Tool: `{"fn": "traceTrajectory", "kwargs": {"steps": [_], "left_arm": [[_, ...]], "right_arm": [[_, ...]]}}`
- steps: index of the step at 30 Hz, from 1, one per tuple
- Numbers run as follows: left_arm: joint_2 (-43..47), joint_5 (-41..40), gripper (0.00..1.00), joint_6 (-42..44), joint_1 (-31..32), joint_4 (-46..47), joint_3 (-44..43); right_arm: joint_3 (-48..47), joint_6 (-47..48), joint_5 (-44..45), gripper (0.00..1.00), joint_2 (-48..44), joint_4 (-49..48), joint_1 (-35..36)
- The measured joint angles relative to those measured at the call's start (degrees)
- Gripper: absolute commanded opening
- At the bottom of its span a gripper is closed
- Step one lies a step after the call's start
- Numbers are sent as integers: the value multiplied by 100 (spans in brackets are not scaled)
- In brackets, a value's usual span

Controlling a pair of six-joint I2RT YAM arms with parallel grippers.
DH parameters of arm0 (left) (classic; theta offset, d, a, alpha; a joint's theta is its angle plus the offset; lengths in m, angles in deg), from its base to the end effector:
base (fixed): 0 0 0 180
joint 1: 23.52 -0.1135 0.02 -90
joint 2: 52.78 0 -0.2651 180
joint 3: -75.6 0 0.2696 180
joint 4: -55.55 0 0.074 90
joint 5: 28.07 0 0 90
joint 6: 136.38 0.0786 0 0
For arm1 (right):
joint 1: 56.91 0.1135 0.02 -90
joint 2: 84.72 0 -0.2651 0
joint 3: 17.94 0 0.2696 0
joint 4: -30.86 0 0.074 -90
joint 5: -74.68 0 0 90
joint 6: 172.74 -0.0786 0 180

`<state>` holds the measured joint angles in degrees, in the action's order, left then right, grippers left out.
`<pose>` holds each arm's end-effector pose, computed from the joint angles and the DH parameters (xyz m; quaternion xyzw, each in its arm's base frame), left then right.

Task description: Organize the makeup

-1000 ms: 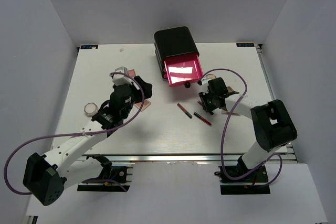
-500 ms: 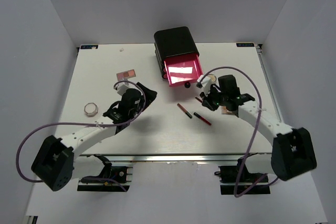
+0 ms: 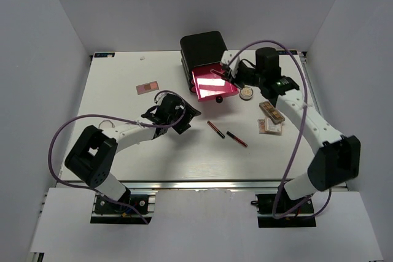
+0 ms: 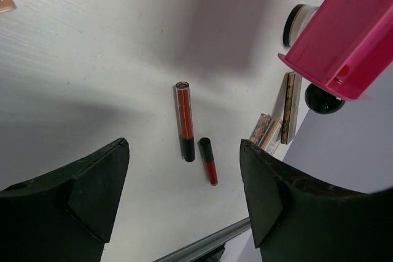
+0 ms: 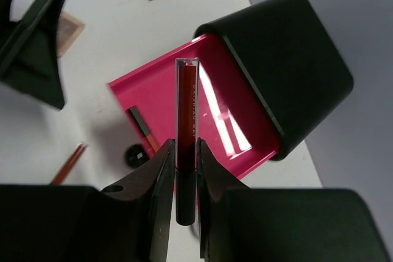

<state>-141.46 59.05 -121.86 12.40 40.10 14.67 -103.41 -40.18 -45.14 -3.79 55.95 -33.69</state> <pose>0.2968 -0.2101 0.1486 -0.3199 0.8600 -0.3150 0.2428 0.3339 0.1858 0.3467 -0.5544 0.5873 0.1160 0.5782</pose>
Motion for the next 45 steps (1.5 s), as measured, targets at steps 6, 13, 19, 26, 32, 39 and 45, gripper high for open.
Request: {"fn": "traceTrajectory", "kwargs": {"steps": [6, 13, 19, 26, 32, 39, 45], "left_arm": [[-243, 232, 81, -109, 0, -205, -203], [-249, 334, 81, -157, 2, -348, -225], [-249, 339, 81, -170, 2, -398, -295], [-249, 275, 80, -192, 2, -490, -330], [-225, 116, 82, -9, 11, -520, -330], [385, 13, 82, 896, 28, -317, -131], [1309, -35, 81, 1626, 39, 140, 466]], "right_arm": [[-863, 192, 63, 29, 1325, -42, 4], [-1003, 267, 199, 50, 1882, 85, 4], [-1058, -24, 225, 48, 1786, 153, 4], [-203, -442, -166, 38, 57, 861, -48], [2028, -813, 254, 76, -1631, 1241, 7], [3254, -1261, 1228, 76, -1480, 1353, 105], [3254, -1569, 1690, 71, -625, 850, 291]]}}
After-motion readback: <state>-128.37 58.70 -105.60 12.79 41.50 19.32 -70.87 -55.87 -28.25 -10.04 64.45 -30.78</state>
